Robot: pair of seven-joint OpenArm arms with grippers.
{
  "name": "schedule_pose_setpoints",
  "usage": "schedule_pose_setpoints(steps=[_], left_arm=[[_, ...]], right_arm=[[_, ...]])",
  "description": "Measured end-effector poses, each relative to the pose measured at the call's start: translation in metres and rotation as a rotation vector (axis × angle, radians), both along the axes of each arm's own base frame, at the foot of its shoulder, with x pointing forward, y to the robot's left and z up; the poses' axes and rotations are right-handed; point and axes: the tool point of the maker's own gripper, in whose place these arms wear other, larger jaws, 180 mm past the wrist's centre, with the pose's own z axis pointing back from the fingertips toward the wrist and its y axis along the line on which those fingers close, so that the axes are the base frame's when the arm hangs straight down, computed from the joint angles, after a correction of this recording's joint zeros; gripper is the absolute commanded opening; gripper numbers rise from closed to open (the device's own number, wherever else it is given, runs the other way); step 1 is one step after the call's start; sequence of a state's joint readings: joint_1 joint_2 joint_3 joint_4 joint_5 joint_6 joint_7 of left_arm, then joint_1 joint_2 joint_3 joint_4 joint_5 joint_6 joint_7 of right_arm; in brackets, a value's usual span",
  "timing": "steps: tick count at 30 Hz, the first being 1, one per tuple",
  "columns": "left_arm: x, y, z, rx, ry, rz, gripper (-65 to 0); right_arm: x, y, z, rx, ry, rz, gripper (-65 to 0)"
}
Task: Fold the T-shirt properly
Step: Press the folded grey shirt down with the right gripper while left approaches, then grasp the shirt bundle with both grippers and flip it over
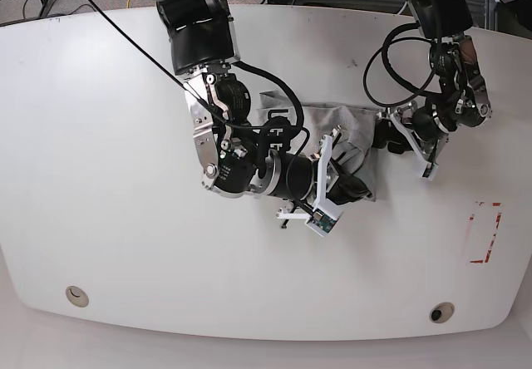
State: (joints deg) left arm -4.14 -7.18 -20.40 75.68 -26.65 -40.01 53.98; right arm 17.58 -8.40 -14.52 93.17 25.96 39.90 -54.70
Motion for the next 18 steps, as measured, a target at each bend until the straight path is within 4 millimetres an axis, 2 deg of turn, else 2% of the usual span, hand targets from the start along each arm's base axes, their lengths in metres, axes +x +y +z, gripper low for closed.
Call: schedule_pose_setpoints(steps=[9, 14, 18], left_arm=[[-0.001, -0.017, -0.002, 0.005, 0.003, -0.064, -35.7], [-0.001, -0.020, -0.002, 0.001, 0.003, -0.072, -35.7], [-0.004, -0.021, -0.003, -0.004, 0.002, -0.070, -35.7]], right_arm=[[-0.010, 0.014, 0.001, -0.016, -0.016, 0.052, -65.0], [0.001, 0.018, 0.012, 0.022, -0.044, 0.049, -65.0], [0.010, 0.020, 0.007, 0.024, -0.026, 0.048, -65.0]])
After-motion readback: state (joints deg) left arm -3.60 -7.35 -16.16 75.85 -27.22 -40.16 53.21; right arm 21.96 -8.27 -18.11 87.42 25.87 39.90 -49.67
